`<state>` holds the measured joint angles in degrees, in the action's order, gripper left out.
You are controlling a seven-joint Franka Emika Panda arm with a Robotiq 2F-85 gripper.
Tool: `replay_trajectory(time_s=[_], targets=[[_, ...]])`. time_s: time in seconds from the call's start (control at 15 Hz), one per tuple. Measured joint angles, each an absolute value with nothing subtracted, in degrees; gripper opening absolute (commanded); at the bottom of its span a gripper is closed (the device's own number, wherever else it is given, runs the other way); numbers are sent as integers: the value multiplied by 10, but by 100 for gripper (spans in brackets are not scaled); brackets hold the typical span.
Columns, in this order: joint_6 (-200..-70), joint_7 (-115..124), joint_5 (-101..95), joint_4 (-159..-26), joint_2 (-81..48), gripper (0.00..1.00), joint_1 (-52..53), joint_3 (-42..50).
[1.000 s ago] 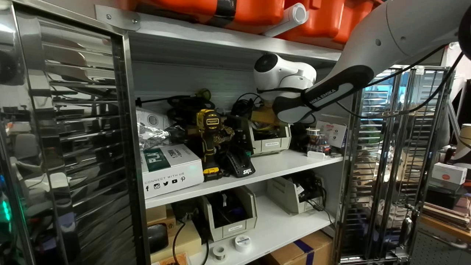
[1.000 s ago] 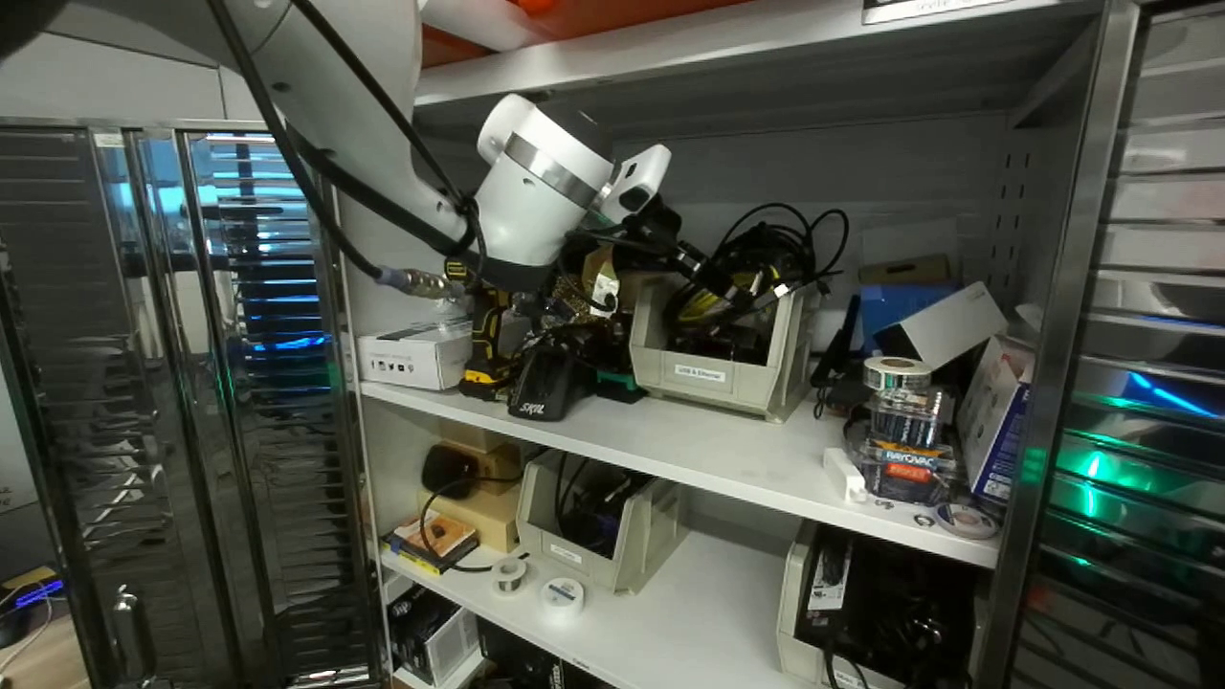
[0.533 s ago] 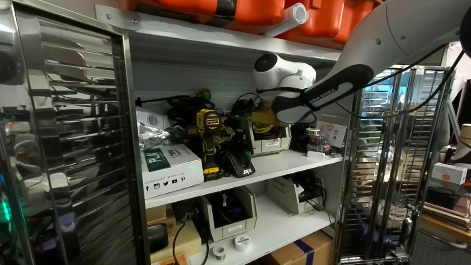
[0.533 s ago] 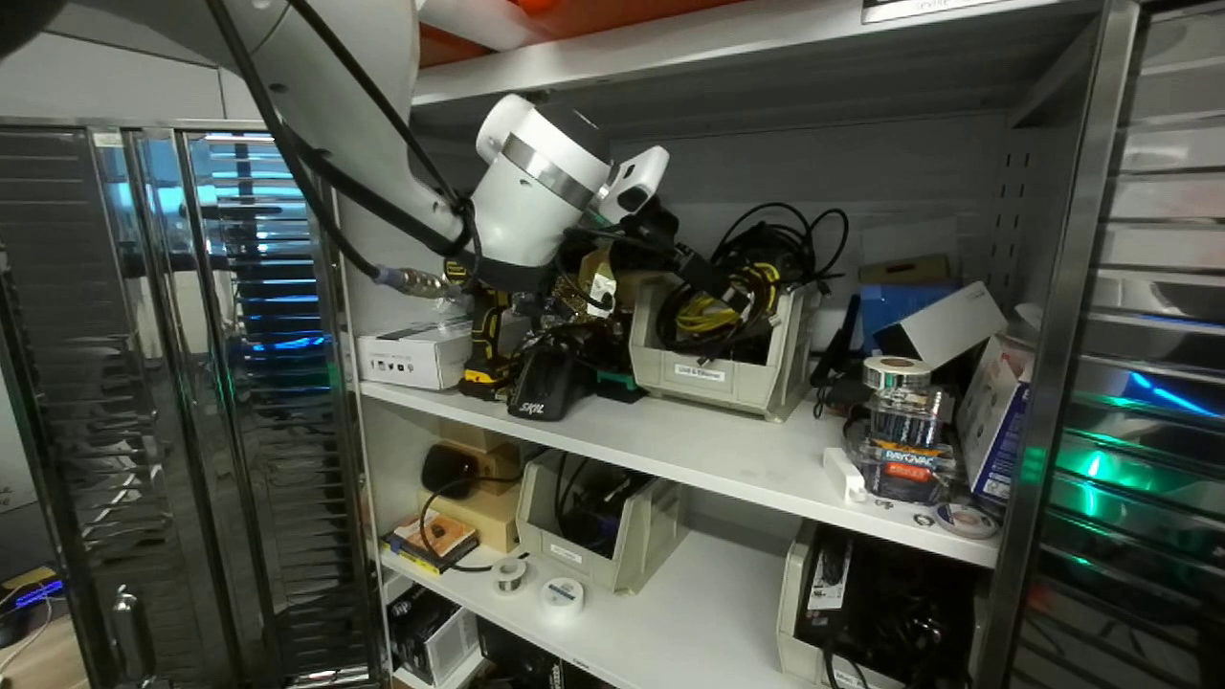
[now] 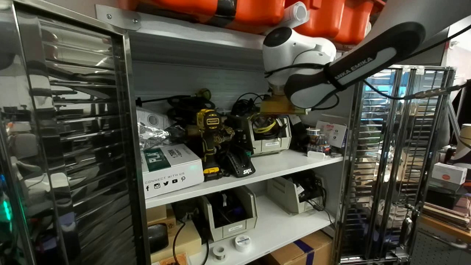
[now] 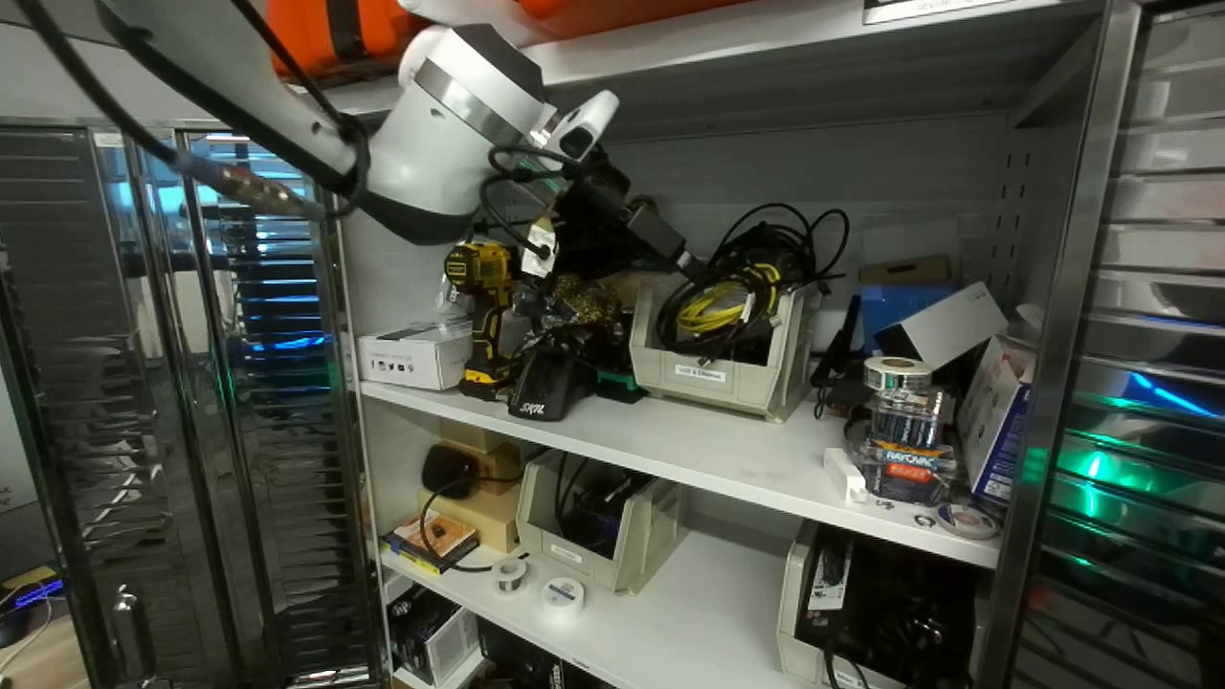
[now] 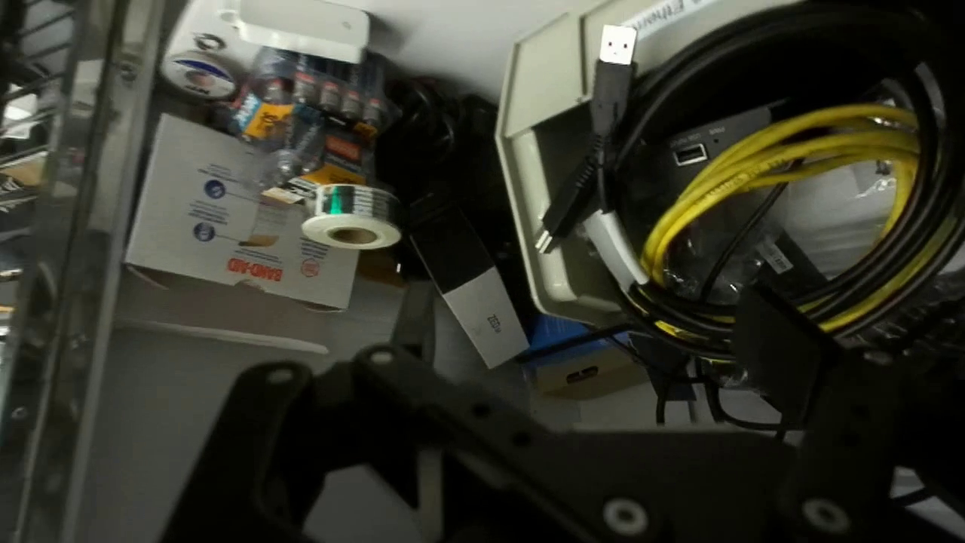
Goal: Put the black cable inside the compartment.
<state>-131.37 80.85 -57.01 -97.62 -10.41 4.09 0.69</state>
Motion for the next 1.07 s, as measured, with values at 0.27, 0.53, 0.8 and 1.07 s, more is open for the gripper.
replay_trajectory(time_s=[0.27, 0.53, 0.8, 1.07], targets=[[-1257, 702, -493, -1085, -4, 100, 40, 3], [-1240, 559, -363, -1192, 87, 100, 39, 3], [-1228, 403, -223, -1271, 162, 100, 36, 5], [-1157, 247, -99, -1303, 220, 100, 36, 7]])
